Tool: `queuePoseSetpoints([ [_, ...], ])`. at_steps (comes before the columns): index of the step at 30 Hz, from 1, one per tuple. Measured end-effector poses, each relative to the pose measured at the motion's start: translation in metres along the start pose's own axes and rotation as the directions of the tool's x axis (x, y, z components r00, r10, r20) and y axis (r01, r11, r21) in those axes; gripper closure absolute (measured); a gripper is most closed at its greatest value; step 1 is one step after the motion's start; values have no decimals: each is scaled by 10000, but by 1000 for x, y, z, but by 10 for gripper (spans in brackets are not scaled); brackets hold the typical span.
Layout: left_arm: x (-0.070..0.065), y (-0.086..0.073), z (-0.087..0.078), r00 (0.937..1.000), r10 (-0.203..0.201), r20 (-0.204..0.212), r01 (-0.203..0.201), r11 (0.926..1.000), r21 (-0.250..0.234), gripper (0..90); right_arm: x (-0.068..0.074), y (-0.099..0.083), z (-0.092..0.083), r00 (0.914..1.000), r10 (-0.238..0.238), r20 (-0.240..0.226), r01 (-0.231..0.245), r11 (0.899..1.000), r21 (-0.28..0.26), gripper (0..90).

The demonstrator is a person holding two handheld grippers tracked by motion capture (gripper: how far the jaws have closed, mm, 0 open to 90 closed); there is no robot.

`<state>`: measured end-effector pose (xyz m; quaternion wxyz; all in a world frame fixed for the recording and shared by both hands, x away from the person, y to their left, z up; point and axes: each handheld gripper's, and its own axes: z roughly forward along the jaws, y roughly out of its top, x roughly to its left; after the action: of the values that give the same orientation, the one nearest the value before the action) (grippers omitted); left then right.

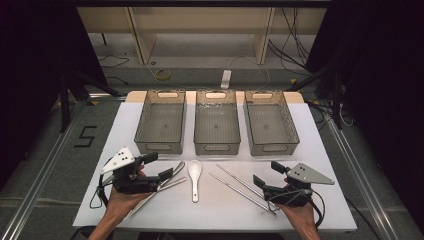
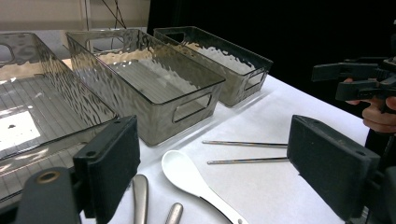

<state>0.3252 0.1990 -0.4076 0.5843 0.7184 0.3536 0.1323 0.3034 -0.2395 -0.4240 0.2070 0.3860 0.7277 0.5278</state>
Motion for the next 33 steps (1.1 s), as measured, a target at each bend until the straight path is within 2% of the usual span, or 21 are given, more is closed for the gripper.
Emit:
queuePoseSetpoints([
  [7, 0, 0, 1, 10000, 1, 25, -1, 10000, 9, 167, 0, 2, 1, 9999, -66, -76, 68, 9998, 184, 220],
  [8, 0, 0, 1, 10000, -2, 15, 2, 10000, 14, 167, -1, 4, 2, 9997, -202, -152, 209, 9985, 502, 220],
  [9, 0, 0, 1, 10000, -8, 8, 8, 10000, 30, 167, -1, 4, 2, 9997, -202, -152, 209, 9985, 502, 220],
  [10, 0, 0, 1, 10000, -19, 1, 19, 10000, 19, 167, -1, 6, 5, 9989, -454, -106, 461, 9957, 808, 223],
  [13, 1, 0, 1, 10000, -31, -6, 31, 10000, 17, 167, -2, 10, 6, 9980, -614, -154, 627, 9929, 1012, 228],
  [21, 1, 0, 1, 10000, -43, -15, 43, 10000, 1, 167, -4, 17, 10, 9961, -823, -309, 865, 9803, 1773, 251],
  [24, 1, 0, 1, 10000, -5, -22, 5, 10000, 19, 167, -4, 20, 11, 9945, -993, -349, 1045, 9706, 2167, 267],
  [25, 0, 0, 2, 10000, 3, -17, -3, 10000, 21, 167, -4, 20, 11, 9945, -993, -349, 1045, 9706, 2167, 267],
  [26, 0, 0, 2, 10000, 38, -39, -38, 10000, 36, 167, -4, 23, 12, 9922, -1189, -374, 1245, 9599, 2511, 270],
  [27, 0, 0, 2, 10000, 38, -39, -38, 10000, 36, 167, -4, 23, 12, 9922, -1189, -374, 1245, 9599, 2511, 270],
  [28, 0, 0, 2, 10000, 49, -50, -49, 10000, 48, 167, -4, 27, 14, 9874, -1492, -532, 1584, 9358, 3149, 285],
  [29, 0, 0, 2, 10000, 52, -52, -52, 10000, 42, 167, -4, 27, 14, 9874, -1492, -532, 1584, 9358, 3149, 285],
  [31, 0, 0, 2, 10000, 52, -55, -52, 10000, 45, 167, -4, 31, 18, 9803, -1882, -604, 1968, 9003, 3883, 293],
  [32, 0, 1, 3, 10000, 58, -60, -57, 10000, 54, 167, -5, 36, 24, 9739, -2135, -771, 2251, 8643, 4499, 299],
  [33, 0, 1, 3, 10000, 58, -60, -57, 10000, 54, 167, -5, 36, 24, 9739, -2135, -771, 2251, 8643, 4499, 299],
])
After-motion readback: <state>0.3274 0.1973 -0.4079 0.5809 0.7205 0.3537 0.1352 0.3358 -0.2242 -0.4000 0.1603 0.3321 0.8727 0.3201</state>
